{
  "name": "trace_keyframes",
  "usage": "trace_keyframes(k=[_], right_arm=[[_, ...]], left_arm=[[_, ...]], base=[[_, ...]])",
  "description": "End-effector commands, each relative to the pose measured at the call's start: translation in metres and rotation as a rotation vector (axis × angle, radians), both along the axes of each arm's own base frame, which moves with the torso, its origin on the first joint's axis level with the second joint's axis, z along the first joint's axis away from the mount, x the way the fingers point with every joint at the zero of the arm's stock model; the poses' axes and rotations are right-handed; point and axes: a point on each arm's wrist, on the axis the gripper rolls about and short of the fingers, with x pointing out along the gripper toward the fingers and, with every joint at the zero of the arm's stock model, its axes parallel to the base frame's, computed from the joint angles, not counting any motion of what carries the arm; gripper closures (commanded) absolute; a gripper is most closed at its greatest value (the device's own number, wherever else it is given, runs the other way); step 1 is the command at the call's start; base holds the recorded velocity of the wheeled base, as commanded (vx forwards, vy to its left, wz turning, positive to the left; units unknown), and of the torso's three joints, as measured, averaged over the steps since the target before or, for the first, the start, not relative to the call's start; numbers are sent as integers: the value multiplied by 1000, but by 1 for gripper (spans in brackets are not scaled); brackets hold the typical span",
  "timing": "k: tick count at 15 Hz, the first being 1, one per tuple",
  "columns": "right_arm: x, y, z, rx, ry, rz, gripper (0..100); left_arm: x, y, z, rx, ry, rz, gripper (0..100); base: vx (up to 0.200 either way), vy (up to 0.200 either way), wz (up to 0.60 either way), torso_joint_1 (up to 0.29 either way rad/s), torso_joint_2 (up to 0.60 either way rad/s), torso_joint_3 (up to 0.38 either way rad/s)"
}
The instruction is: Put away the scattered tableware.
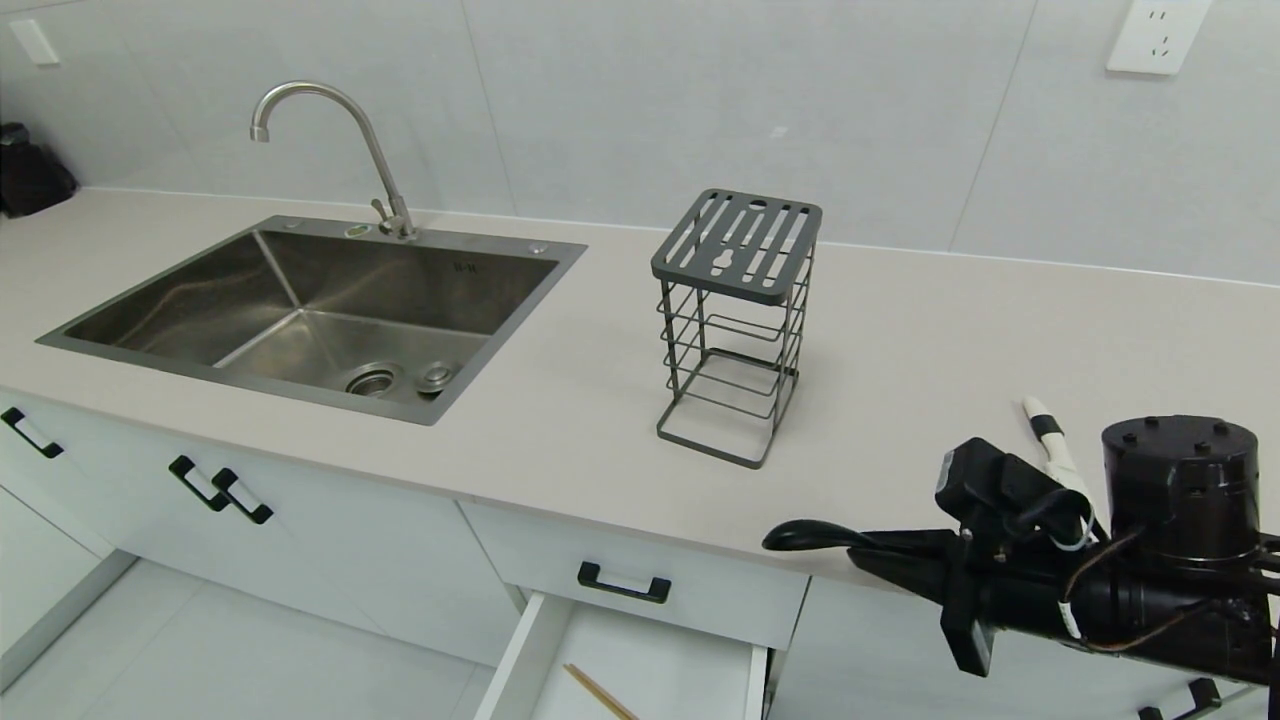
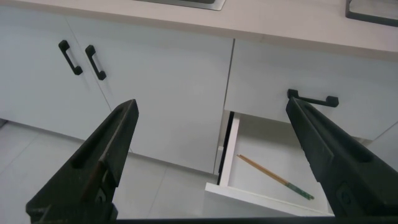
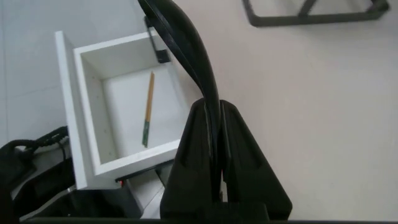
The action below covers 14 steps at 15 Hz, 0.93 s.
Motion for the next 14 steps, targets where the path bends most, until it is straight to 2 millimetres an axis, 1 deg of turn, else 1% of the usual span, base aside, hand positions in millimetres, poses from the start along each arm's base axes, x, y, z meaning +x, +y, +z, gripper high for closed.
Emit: trace_keyframes(k=[1,2,6,8,9,10,11,13,14], right_arm=[[-4,3,1,1,-3,19,100],[-13,11,2,6,-8,66,100],[-24,27,7,19,-22,144,100],[-30,43,15,56,-37,203,100],[-33,51,17,80,-18,222,100],[-35,54,17,87,-11,229,100],[-41,66,14,96,11,234,100],[-47,74,11,104,38,251,100],[-52,80,11,135,74,265,100]], left_arm=[[0,0,0,0,-1,1,0],[0,0,0,0,0,1,0],[0,0,0,0,0,1,0],[0,0,0,0,0,1,0],[0,0,0,0,0,1,0],[0,0,0,0,0,1,0],[0,0,0,0,0,1,0],[0,0,0,0,0,1,0],[0,0,0,0,0,1,0]], base=[[0,0,0,0,0,0],[0,0,0,0,0,0],[0,0,0,0,0,0],[0,0,0,0,0,0],[0,0,0,0,0,0],[0,0,0,0,0,0],[0,0,0,0,0,0],[0,0,0,0,0,0],[0,0,0,0,0,0]])
